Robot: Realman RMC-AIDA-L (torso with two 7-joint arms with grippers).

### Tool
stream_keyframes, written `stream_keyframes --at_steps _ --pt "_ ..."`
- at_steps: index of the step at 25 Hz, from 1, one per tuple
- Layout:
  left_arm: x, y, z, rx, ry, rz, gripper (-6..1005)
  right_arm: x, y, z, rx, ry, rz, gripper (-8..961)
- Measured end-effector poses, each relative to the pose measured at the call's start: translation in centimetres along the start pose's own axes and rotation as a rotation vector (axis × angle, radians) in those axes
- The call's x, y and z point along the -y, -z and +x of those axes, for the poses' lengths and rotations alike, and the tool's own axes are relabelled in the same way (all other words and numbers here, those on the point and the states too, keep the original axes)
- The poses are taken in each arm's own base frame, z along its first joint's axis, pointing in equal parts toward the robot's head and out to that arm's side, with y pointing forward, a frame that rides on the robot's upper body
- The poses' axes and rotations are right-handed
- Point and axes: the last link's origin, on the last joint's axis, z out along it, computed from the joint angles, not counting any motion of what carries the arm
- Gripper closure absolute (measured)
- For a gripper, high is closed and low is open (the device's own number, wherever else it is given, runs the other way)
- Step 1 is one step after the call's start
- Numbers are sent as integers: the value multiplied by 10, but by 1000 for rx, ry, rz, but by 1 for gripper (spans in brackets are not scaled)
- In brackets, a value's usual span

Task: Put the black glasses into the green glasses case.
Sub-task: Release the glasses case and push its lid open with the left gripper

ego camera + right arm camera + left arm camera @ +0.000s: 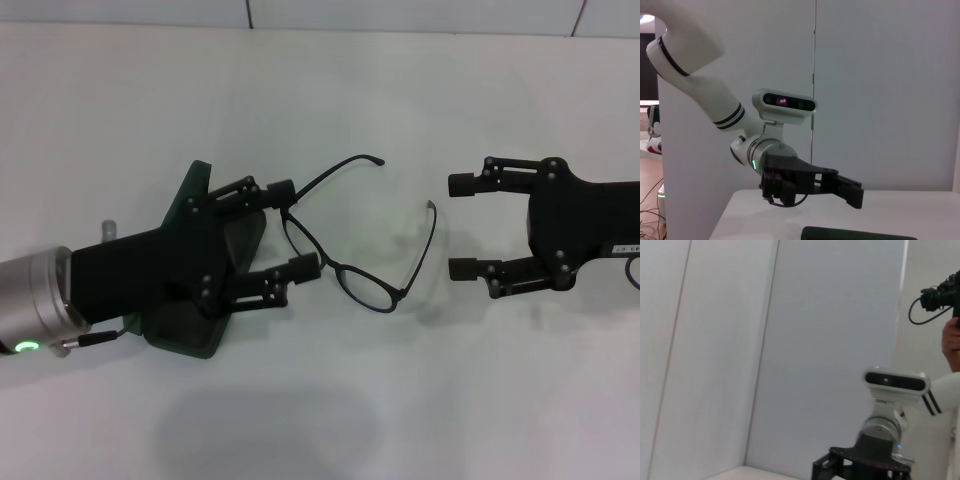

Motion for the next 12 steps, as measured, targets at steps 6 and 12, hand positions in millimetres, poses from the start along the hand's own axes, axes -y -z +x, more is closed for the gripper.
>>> stream_keyframes --at_steps 6,12 --pt "1 6 -2 -14 -12 58 125 4 -1 2 -13 3 23 115" --pt "1 10 -3 -60 -41 138 128 4 -2 1 -13 4 24 115"
